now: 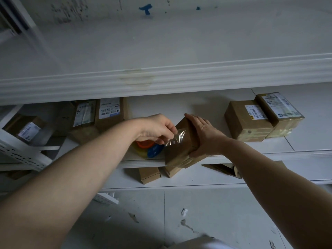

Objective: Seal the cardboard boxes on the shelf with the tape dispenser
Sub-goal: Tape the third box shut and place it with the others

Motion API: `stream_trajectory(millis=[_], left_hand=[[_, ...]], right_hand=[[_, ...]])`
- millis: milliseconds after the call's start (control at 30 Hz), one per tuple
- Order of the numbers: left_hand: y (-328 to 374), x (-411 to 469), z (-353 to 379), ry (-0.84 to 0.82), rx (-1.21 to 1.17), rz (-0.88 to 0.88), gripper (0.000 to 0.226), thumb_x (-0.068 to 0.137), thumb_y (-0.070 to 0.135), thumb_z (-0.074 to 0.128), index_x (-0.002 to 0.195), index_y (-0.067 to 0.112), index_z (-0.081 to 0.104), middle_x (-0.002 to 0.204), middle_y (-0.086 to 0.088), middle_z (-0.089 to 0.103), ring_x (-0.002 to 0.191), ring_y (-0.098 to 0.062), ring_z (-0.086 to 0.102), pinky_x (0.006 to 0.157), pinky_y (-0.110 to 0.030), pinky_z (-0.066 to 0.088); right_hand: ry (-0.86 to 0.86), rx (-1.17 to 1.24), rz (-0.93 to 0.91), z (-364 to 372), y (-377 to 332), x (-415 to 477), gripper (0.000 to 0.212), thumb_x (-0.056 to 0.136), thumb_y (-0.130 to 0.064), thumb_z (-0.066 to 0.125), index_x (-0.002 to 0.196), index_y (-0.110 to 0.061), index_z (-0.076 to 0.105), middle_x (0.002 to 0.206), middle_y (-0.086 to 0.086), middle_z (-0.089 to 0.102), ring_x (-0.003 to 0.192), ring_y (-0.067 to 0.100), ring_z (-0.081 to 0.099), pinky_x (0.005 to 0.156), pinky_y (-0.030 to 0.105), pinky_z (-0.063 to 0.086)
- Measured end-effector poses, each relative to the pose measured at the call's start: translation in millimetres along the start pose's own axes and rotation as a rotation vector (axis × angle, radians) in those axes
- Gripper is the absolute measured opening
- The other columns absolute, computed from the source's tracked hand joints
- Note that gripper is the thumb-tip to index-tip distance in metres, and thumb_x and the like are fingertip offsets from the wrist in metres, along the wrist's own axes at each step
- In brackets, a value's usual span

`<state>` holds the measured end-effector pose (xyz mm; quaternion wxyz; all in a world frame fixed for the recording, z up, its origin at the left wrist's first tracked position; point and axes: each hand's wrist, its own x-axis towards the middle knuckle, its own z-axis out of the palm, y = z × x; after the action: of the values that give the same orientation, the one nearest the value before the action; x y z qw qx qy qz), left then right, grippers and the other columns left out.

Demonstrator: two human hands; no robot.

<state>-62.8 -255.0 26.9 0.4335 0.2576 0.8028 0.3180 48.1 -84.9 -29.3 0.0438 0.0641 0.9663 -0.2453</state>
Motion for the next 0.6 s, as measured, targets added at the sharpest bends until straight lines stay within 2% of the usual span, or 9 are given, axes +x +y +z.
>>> stream_trajectory(millis=[100,167,233,300,433,500,567,600], left_hand=[[0,-4,-14,-0.001,0.022,-0.084,0.023,0.084,0.0,0.066,0.106,0.006,0.068,0.088,-0.01,0.064,0.072,-0.012,0.057,0.057,-0.021,0.044],[-6,-5,-16,0.048,0.098,-0.128,0.022,0.083,0.001,0.068,0.104,0.008,0.07,0.093,-0.007,0.064,0.075,-0.011,0.056,0.058,-0.02,0.044],[-19,-4,-18,0.125,0.118,-0.163,0.021,0.086,0.003,0.066,0.104,0.011,0.069,0.099,-0.002,0.062,0.086,-0.013,0.057,0.067,-0.023,0.052],[-33,-4,-20,0.156,0.07,-0.191,0.024,0.087,0.002,0.064,0.109,0.013,0.066,0.109,-0.005,0.06,0.097,-0.016,0.057,0.082,-0.031,0.056],[-42,-4,-15,0.199,-0.046,-0.18,0.032,0.093,0.006,0.056,0.124,0.013,0.06,0.113,-0.008,0.06,0.096,-0.014,0.056,0.09,-0.038,0.054],[-37,-2,-6,0.165,-0.234,-0.172,0.033,0.098,0.024,0.051,0.127,0.01,0.057,0.113,-0.008,0.062,0.1,-0.019,0.058,0.091,-0.042,0.053],[-32,2,5,0.063,-0.435,-0.199,0.052,0.095,0.051,0.046,0.122,0.007,0.058,0.109,-0.01,0.065,0.101,-0.024,0.06,0.085,-0.043,0.054],[-30,4,10,0.031,-0.458,-0.205,0.057,0.092,0.057,0.047,0.117,0.008,0.06,0.104,-0.009,0.066,0.099,-0.024,0.06,0.082,-0.042,0.055]], right_hand=[[-0.008,-0.008,-0.022,3,-4,1,0.132,0.057,-0.034,0.09,0.152,-0.031,-0.001,0.155,-0.004,0.016,0.143,0.02,0.014,0.113,0.036,0.028],[-0.013,0.012,-0.006,3,-1,-1,0.132,0.057,-0.033,0.09,0.152,-0.031,-0.001,0.155,-0.003,0.016,0.143,0.022,0.013,0.114,0.039,0.028],[-0.004,0.055,0.03,1,7,-4,0.133,0.055,-0.032,0.091,0.151,-0.03,-0.001,0.153,-0.002,0.019,0.141,0.022,0.018,0.114,0.042,0.03],[0.011,0.111,0.062,1,14,-8,0.134,0.053,-0.029,0.092,0.152,-0.029,0.001,0.152,-0.001,0.021,0.139,0.022,0.021,0.113,0.044,0.032],[0.013,0.15,0.065,2,18,-10,0.134,0.053,-0.027,0.092,0.152,-0.028,0.001,0.153,0.0,0.018,0.141,0.023,0.019,0.114,0.045,0.029],[0.012,0.148,0.059,1,16,-9,0.133,0.054,-0.027,0.092,0.152,-0.028,0.001,0.154,0.0,0.017,0.141,0.024,0.018,0.114,0.046,0.029],[0.018,0.137,0.056,1,16,-9,0.132,0.055,-0.027,0.091,0.152,-0.028,0.001,0.154,0.0,0.017,0.141,0.023,0.018,0.114,0.044,0.029],[0.022,0.133,0.055,2,16,-9,0.132,0.055,-0.028,0.091,0.152,-0.027,0.002,0.154,0.0,0.017,0.141,0.023,0.018,0.115,0.043,0.029]])
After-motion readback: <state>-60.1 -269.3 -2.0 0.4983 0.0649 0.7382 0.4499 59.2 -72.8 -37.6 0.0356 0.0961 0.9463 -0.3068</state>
